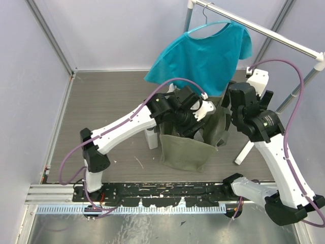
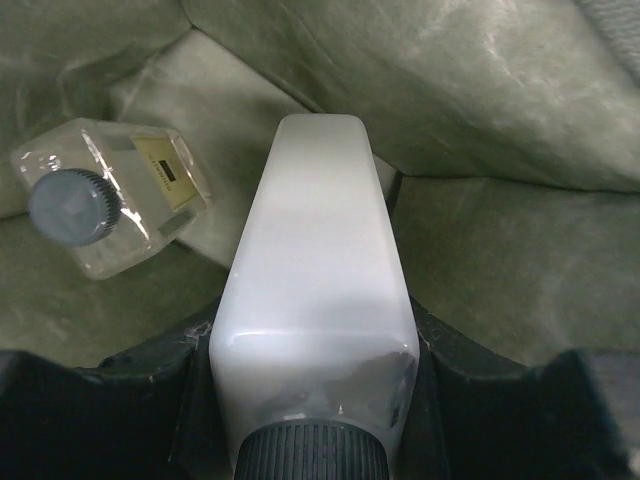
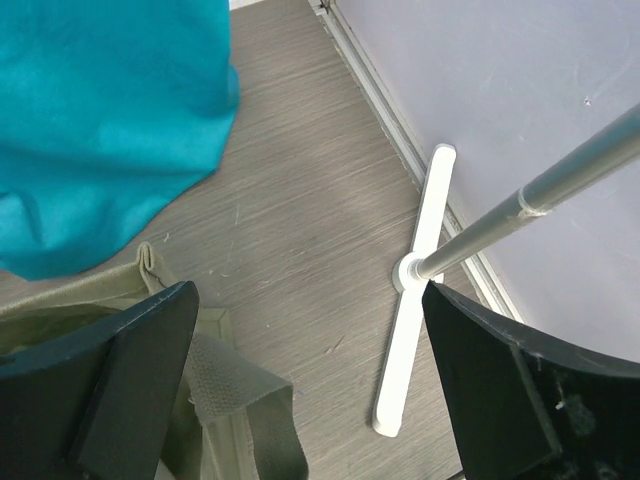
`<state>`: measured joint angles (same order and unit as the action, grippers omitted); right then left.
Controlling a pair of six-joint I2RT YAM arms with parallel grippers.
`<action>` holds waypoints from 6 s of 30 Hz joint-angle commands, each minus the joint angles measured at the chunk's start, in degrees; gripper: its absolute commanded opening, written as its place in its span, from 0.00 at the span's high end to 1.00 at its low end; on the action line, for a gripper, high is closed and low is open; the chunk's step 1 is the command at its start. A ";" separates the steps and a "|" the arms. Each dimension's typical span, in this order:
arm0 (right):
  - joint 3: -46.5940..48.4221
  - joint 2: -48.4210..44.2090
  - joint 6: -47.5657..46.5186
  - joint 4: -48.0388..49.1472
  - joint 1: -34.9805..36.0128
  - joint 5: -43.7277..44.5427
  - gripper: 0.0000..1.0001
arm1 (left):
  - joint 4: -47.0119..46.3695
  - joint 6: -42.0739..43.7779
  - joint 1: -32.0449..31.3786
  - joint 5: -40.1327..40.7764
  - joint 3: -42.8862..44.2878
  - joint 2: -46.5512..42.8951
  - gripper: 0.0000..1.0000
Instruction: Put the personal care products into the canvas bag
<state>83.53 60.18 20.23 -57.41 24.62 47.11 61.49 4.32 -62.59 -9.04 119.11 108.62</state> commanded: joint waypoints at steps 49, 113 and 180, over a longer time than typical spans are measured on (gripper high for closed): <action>-7.93 -6.84 3.61 5.56 -0.26 5.03 0.00 | 3.28 3.97 -4.65 0.86 -2.74 13.11 0.17; -10.19 -4.90 -0.38 8.47 -0.23 1.96 0.00 | 20.13 -60.98 22.87 26.27 -2.85 2.14 0.02; -9.37 0.13 -0.46 6.70 -0.31 -2.29 0.00 | 2.68 -15.15 19.16 23.11 -7.56 -28.30 1.00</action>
<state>73.08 59.31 19.46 -50.15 24.51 45.01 70.70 -19.31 -43.29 16.82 105.60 85.73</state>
